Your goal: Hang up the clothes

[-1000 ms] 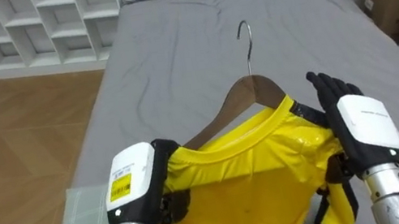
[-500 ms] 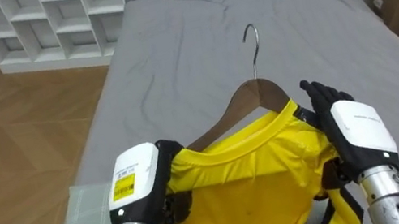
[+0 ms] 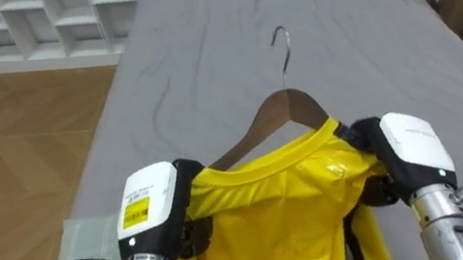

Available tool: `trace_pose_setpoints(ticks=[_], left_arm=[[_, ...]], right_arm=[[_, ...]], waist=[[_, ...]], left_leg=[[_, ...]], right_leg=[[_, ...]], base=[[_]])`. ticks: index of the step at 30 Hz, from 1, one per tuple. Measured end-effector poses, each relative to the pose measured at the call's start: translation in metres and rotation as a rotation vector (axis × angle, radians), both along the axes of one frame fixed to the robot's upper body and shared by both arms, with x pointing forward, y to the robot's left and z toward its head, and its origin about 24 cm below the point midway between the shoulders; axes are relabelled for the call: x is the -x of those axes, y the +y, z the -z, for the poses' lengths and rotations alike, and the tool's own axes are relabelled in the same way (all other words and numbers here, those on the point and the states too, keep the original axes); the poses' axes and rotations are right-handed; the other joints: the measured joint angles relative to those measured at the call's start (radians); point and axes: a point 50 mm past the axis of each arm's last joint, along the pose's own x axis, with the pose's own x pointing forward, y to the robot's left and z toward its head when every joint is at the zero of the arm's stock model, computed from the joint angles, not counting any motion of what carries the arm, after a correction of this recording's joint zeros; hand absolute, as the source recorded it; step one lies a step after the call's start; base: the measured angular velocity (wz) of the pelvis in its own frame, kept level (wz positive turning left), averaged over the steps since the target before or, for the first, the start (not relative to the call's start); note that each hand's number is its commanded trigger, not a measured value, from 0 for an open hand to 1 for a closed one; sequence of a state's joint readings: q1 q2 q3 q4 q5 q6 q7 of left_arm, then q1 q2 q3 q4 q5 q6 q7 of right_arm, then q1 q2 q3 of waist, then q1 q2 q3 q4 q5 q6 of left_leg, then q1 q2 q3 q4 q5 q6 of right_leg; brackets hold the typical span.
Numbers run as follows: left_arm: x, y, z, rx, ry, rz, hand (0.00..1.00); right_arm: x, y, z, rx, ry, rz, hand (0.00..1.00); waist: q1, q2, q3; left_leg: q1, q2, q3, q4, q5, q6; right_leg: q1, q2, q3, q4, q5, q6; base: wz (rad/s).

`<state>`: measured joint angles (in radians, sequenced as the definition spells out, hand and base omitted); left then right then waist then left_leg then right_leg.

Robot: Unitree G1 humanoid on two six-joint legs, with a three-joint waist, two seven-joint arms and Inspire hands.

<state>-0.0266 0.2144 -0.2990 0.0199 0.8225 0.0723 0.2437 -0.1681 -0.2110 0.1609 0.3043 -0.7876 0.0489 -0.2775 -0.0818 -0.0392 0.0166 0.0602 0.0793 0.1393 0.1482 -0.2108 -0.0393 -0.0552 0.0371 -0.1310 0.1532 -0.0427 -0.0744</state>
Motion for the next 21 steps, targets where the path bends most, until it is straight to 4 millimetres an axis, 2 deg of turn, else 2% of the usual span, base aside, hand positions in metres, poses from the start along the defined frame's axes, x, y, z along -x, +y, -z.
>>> trace_pose_setpoints(ticks=[1,2,3,6,8,11,12,14,19,20,21], left_arm=[[-0.0002,-0.001,-0.0003,-0.007,-0.002,0.005,1.0],[0.0013,-0.0046,0.001,-0.023,0.0,0.022,1.0],[0.003,-0.004,0.0034,-0.04,0.013,0.026,1.0],[0.0018,0.0033,0.0045,-0.053,0.033,-0.018,1.0],[0.0027,0.0026,0.0054,-0.053,0.036,-0.015,1.0],[0.0032,0.002,0.006,-0.054,0.039,-0.012,1.0],[0.0031,0.0021,0.0059,-0.053,0.039,-0.013,1.0],[0.0031,0.0016,0.0059,-0.05,0.039,-0.012,1.0],[0.0035,0.0008,0.0058,-0.045,0.032,-0.01,1.0],[0.0035,0.0007,0.0057,-0.045,0.031,-0.011,0.69],[0.0035,0.0007,0.0057,-0.044,0.03,-0.011,0.58]], right_arm=[[0.0,-0.0014,-0.0002,0.011,0.002,-0.001,1.0],[0.0006,-0.006,0.0006,0.031,0.018,-0.002,1.0],[0.0007,-0.0067,0.0014,0.035,0.034,-0.005,1.0],[0.0009,0.0007,0.003,0.022,0.05,-0.042,1.0],[0.0009,0.0002,0.0031,0.02,0.052,-0.038,1.0],[0.0009,0.0,0.0037,0.019,0.061,-0.039,1.0],[0.0009,-0.0001,0.0036,0.019,0.06,-0.039,1.0],[0.0008,-0.0004,0.0036,0.019,0.06,-0.039,1.0],[0.0009,-0.0013,0.0036,0.02,0.059,-0.037,1.0],[0.0009,-0.0013,0.0036,0.019,0.058,-0.036,1.0],[0.0009,-0.0013,0.0035,0.019,0.058,-0.036,1.0]], waist=[[-0.003,-0.002,0.0001],[0.004,-0.013,-0.0042],[0.008,-0.018,-0.0094],[0.012,-0.025,-0.0096],[0.017,-0.024,-0.0091],[0.019,-0.025,-0.0087],[0.018,-0.025,-0.0087],[0.013,-0.023,-0.0076],[0.007,-0.021,-0.0063],[0.007,-0.02,-0.0061],[0.007,-0.02,-0.0061]], left_leg=[[-0.015,0.004,0.012,-0.011,0.01,0.001],[-0.035,0.011,0.045,-0.004,0.032,0.017],[-0.022,0.009,0.05,0.003,0.035,0.017],[-0.006,0.0,0.046,0.002,0.035,0.018],[0.001,-0.008,0.047,0.002,0.035,0.019],[0.004,-0.012,0.051,0.003,0.034,0.024],[0.005,-0.021,0.05,0.004,0.035,0.025],[0.006,-0.024,0.05,0.003,0.035,0.03],[0.007,-0.024,0.051,0.003,0.036,0.032],[0.007,-0.023,0.051,0.003,0.036,0.031],[0.007,-0.023,0.051,0.004,0.037,0.031]], right_leg=[[0.004,0.0,0.018,-0.001,-0.003,0.004],[0.008,-0.004,0.034,0.002,-0.012,0.018],[0.013,-0.003,0.031,0.001,-0.013,0.021],[0.034,-0.01,0.013,-0.004,-0.015,0.024],[0.041,-0.019,0.016,-0.004,-0.023,0.035],[0.048,-0.022,0.013,-0.004,-0.024,0.037],[0.051,-0.024,0.014,-0.004,-0.029,0.037],[0.054,-0.03,0.015,-0.005,-0.042,0.038],[0.057,-0.025,0.015,-0.003,-0.044,0.036],[0.057,-0.025,0.015,-0.003,-0.045,0.035],[0.057,-0.025,0.015,-0.003,-0.045,0.034]], base=[[0.31],[0.12],[0.06],[0.06],[0.03],[-0.03],[0.0],[0.07],[0.04],[0.0],[0.0]])
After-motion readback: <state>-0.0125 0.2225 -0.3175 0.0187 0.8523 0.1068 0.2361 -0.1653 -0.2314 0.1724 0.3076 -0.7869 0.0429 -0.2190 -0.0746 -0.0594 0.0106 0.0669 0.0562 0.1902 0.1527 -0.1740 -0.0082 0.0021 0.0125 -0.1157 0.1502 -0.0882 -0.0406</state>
